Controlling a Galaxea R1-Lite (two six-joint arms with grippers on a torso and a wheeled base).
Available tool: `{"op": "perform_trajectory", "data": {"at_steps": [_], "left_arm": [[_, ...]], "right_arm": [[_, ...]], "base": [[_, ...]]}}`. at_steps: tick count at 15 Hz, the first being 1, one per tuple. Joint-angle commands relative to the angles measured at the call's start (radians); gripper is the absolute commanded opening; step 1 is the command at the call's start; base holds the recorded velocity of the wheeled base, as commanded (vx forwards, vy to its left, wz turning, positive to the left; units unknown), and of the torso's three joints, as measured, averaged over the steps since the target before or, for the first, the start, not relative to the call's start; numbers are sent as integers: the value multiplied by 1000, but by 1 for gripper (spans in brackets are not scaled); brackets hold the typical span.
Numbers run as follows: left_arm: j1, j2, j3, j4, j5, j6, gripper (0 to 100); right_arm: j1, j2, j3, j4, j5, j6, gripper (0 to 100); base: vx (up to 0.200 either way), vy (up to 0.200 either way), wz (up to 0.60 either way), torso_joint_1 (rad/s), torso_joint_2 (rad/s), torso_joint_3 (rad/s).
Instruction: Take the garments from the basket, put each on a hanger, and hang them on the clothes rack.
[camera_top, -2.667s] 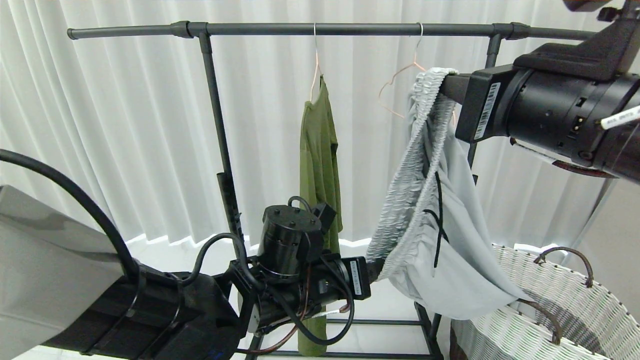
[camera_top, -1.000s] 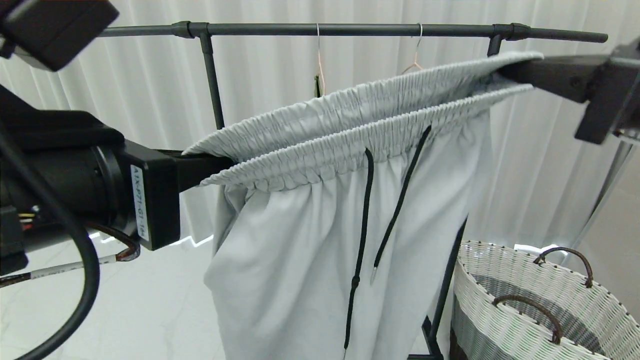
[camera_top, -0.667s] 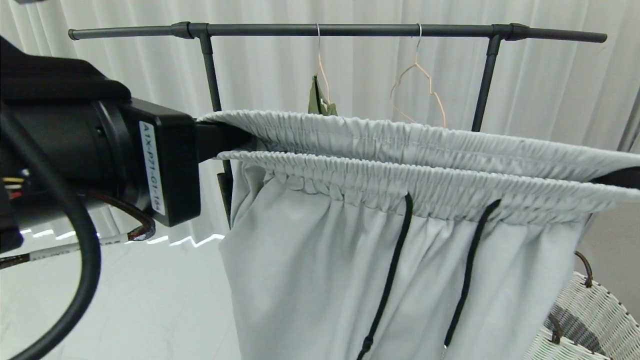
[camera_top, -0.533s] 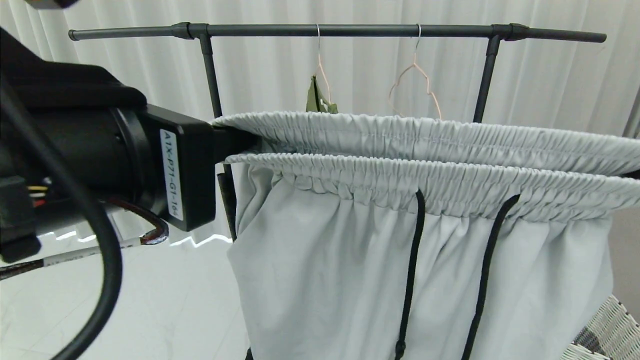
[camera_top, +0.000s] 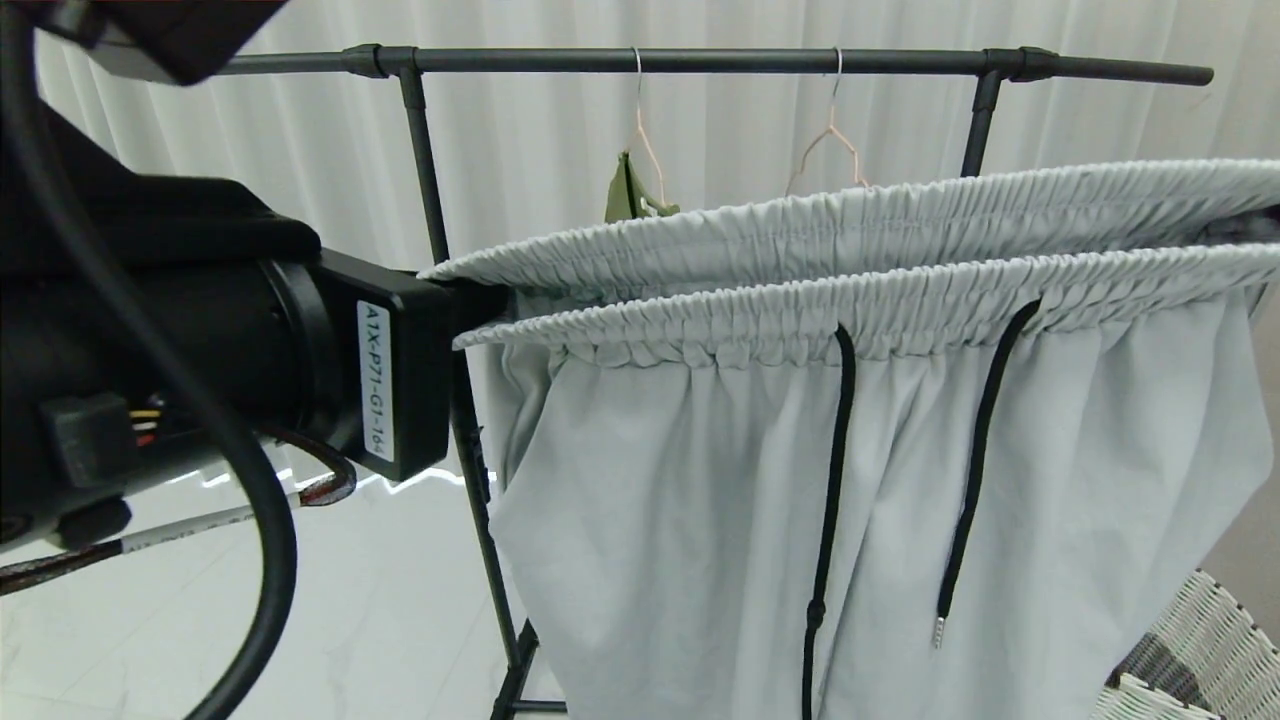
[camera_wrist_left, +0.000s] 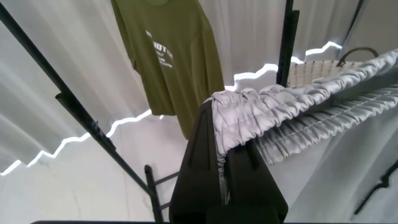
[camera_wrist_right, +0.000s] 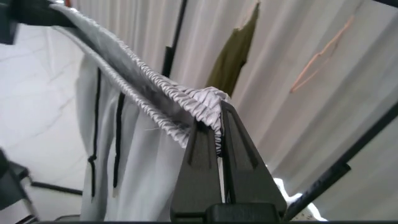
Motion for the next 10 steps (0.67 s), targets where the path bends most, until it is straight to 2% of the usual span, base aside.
{"op": "perform_trajectory", "data": {"at_steps": [1, 5, 8, 10], "left_arm": [[2, -5, -7, 1, 2, 1, 0], [-3, -11, 0, 1, 7, 2, 0], [-3, 9, -12, -27, 6, -1, 0], [4, 28, -13, -68, 4, 2, 0]], "right_arm": [[-35, 8, -3, 0, 0, -1, 0], [-94, -18, -15, 65, -2, -4, 0], [-101, -92, -81, 336, 27, -3, 0], [-81, -135, -83, 460, 138, 2, 0]], "base": [[0, 0, 0, 0, 0, 0], [0, 0, 0, 0, 0, 0], [0, 0, 0, 0, 0, 0], [0, 0, 0, 0, 0, 0]]}}
